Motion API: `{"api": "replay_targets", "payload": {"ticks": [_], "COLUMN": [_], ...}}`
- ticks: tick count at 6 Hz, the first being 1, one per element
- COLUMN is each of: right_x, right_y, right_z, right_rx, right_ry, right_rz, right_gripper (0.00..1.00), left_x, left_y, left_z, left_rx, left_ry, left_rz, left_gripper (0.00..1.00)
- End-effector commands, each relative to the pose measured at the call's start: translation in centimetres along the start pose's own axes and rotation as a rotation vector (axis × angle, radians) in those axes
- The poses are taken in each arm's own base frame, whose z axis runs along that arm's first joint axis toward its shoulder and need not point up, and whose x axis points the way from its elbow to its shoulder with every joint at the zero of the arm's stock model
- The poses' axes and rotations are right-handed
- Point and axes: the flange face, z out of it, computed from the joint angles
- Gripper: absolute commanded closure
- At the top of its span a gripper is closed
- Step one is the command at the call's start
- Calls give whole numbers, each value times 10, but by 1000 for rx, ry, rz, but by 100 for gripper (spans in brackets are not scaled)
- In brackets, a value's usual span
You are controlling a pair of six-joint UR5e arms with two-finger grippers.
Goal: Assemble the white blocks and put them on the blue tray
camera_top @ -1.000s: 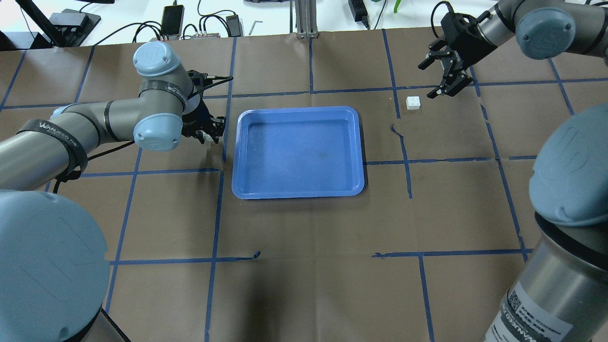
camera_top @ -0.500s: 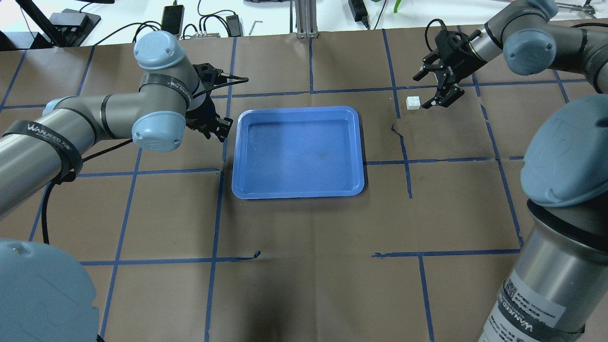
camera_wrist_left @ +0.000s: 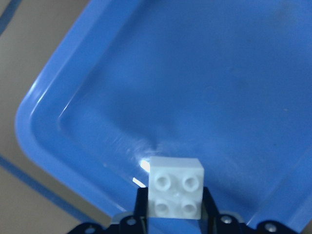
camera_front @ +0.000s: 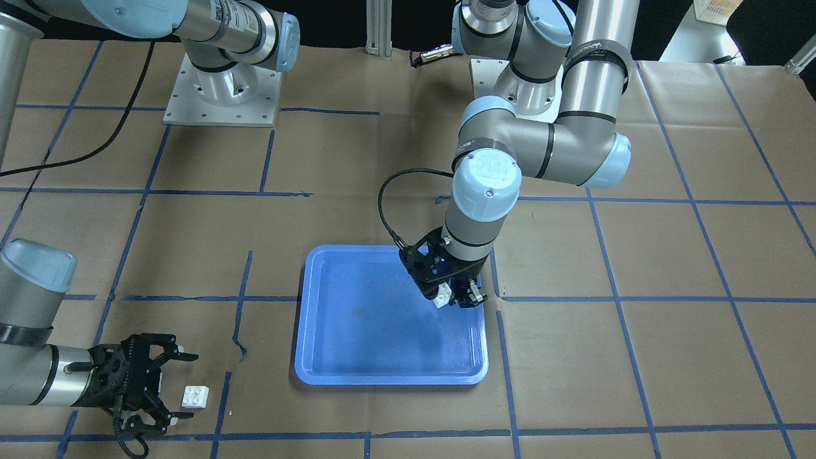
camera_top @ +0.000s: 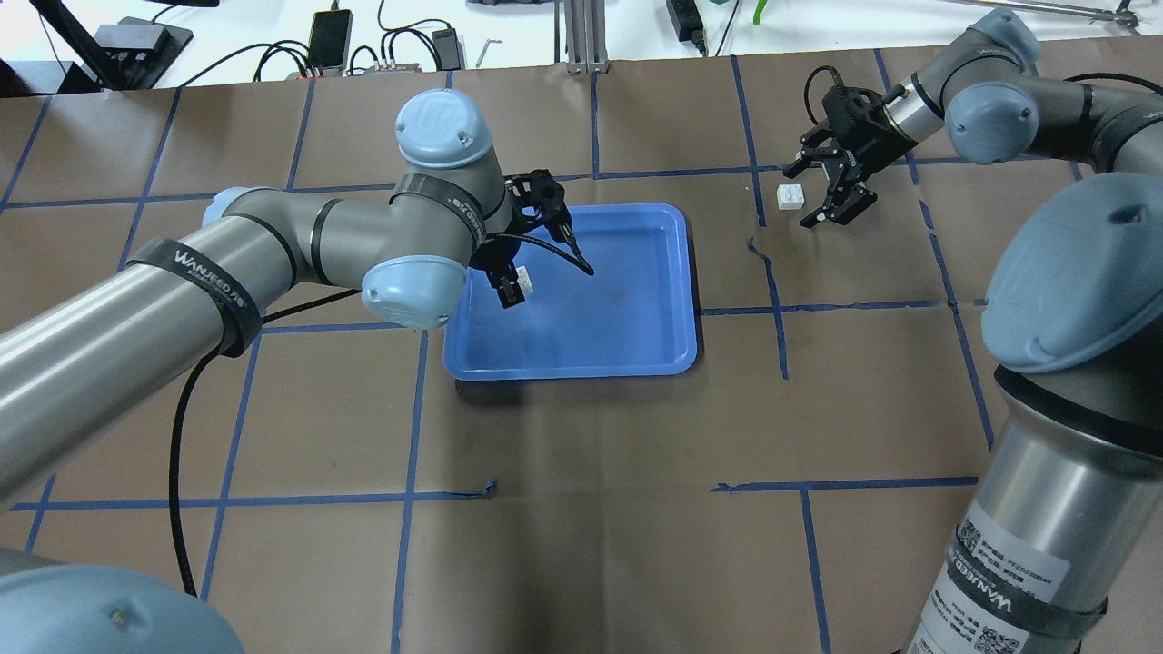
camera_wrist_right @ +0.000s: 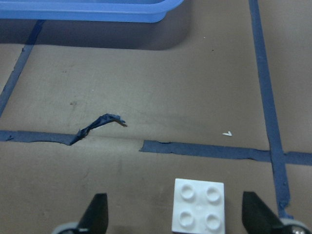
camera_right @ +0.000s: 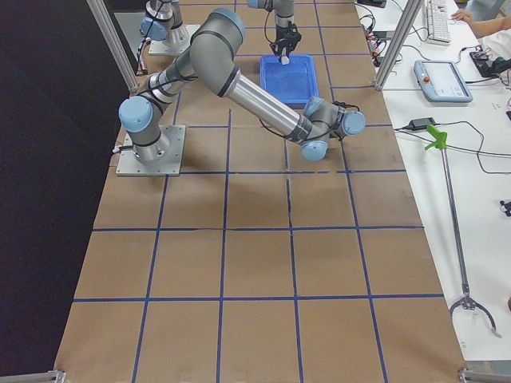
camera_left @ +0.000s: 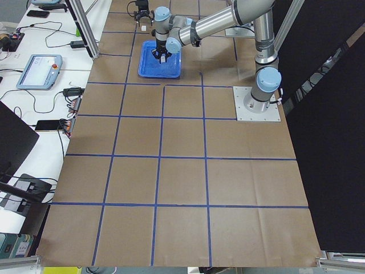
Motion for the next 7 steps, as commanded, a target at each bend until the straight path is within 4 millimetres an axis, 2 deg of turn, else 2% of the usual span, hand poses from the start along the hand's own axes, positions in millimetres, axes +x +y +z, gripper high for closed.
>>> {"api": "replay_targets", "payload": {"ticks": [1, 3, 4, 5, 6, 7], "right_x": [0, 1, 7, 9, 4, -1], "right_y": [1, -1, -4, -9, -27, -45], "right_z": [-1, -4, -13, -22, -45, -66], "right_rx": [-1, -6, -39, -49, -61, -63], "right_ry": [0, 12, 56, 72, 98, 121], "right_rz": [0, -11, -45, -48, -37, 72], "right_gripper": [49, 64, 75, 76, 76, 76], "left_x": [11, 11, 18, 19, 20, 20], "left_y": [-25, -29, -37, -39, -40, -39], "left_z": [24, 43, 54, 58, 61, 60], "left_rx": [6, 10, 2, 5, 2, 2], "left_ry": [-6, 6, 16, 9, 15, 15], "left_rz": [134, 137, 155, 154, 154, 142], "left_gripper": [96, 96, 96, 82, 63, 2]}}
